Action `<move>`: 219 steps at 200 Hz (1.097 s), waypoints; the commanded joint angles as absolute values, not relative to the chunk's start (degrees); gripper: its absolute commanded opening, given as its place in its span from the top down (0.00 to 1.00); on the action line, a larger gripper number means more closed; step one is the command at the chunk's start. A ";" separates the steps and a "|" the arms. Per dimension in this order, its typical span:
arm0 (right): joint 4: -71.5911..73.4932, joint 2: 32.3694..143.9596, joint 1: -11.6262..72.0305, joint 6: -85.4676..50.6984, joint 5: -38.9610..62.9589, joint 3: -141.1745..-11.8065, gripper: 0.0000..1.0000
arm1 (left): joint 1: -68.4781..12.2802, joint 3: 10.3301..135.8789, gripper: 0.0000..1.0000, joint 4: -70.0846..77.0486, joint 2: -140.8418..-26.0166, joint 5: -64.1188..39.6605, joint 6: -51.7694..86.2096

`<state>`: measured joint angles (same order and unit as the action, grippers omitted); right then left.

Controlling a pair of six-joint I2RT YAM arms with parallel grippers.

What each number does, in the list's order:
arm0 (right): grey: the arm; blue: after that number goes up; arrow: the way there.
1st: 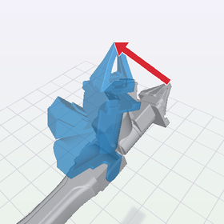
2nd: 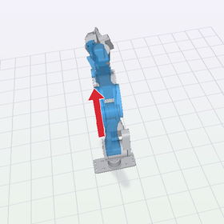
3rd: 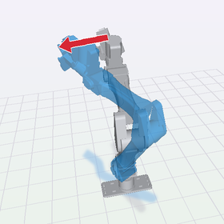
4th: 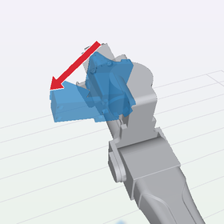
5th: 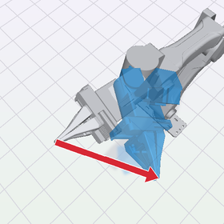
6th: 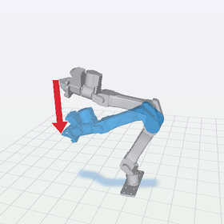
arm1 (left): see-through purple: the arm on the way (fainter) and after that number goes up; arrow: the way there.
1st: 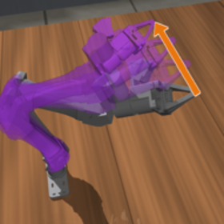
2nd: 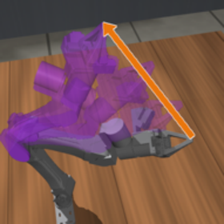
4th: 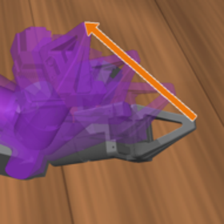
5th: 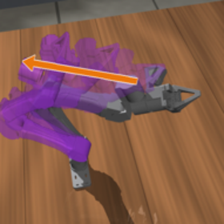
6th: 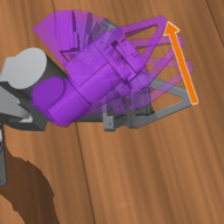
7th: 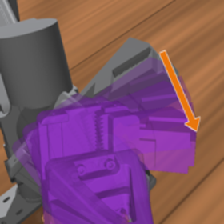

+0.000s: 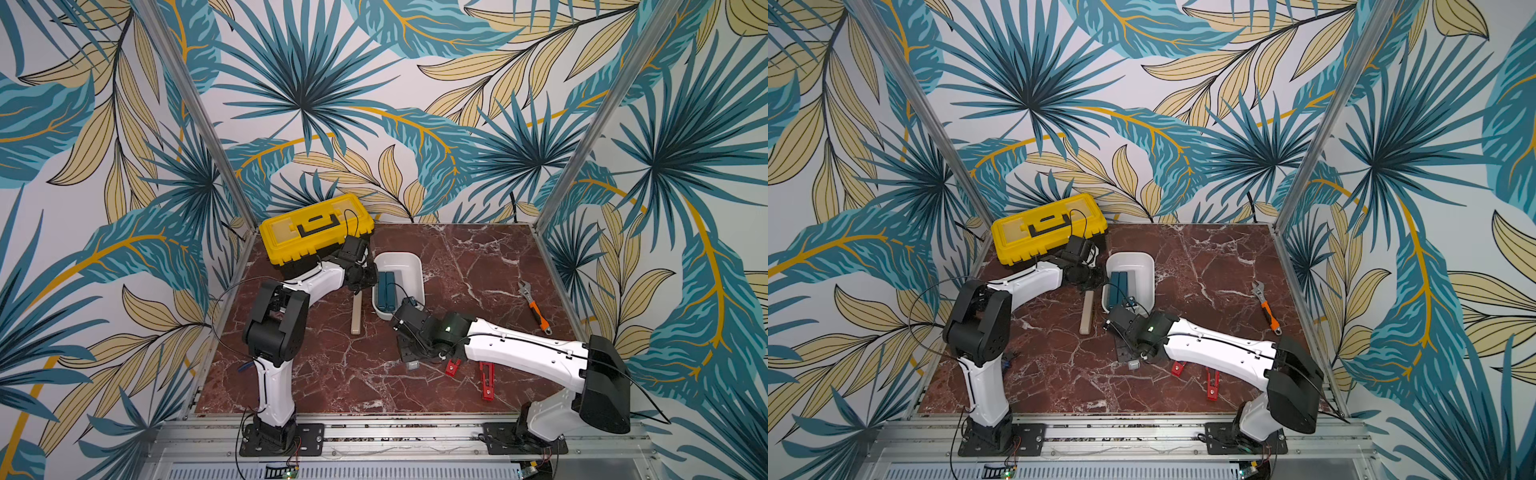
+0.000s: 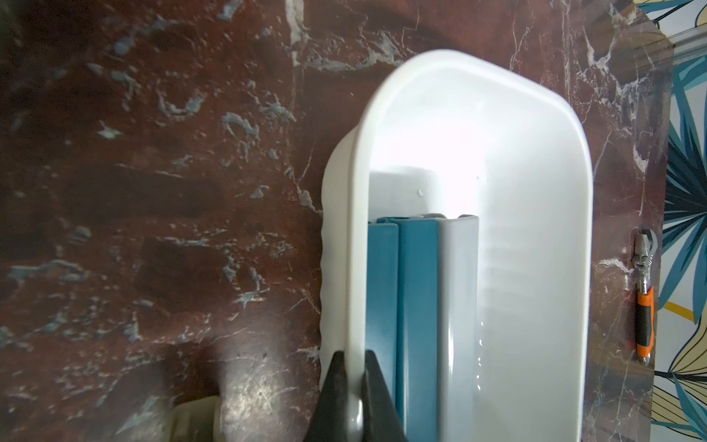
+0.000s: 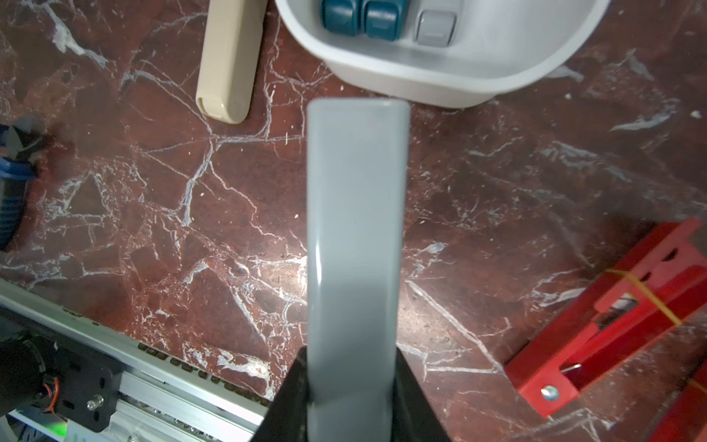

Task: Put the pruning pliers into the storage box
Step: Pick up the pruning pliers from the center of the board, then place the pruning pliers in the storage box.

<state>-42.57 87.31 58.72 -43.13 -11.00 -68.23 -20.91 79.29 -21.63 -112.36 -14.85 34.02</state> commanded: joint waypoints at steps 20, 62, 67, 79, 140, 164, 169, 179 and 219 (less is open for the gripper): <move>-44.80 86.30 55.49 -38.88 -12.13 -71.57 1.00 | -21.19 78.22 1.00 -20.78 -109.26 -16.60 34.50; -44.48 87.77 51.10 -36.07 -10.49 -74.09 1.00 | -21.78 78.55 1.00 -22.43 -108.12 -16.63 34.86; -44.37 88.05 50.48 -35.62 -10.08 -74.25 1.00 | -21.88 78.49 1.00 -22.67 -107.94 -16.60 34.87; -43.89 88.78 49.23 -34.63 -9.60 -74.96 1.00 | -22.22 78.33 1.00 -22.92 -107.46 -16.35 35.07; -41.32 95.85 42.90 -30.54 -5.72 -80.34 1.00 | -22.38 77.79 1.00 -23.78 -106.48 -15.86 35.85; -41.13 98.96 41.60 -29.19 -4.43 -83.14 1.00 | -22.42 77.25 1.00 -23.69 -105.93 -15.19 35.93; -41.05 99.52 41.30 -28.90 -4.32 -83.59 1.00 | -22.33 77.09 1.00 -23.56 -105.87 -15.12 36.03; -40.87 100.60 40.76 -28.44 -4.24 -84.24 1.00 | -22.39 77.09 1.00 -23.40 -106.04 -15.27 36.11; -39.21 103.92 38.14 -27.73 -3.14 -85.06 1.00 | -22.37 76.59 1.00 -22.77 -106.44 -15.72 36.43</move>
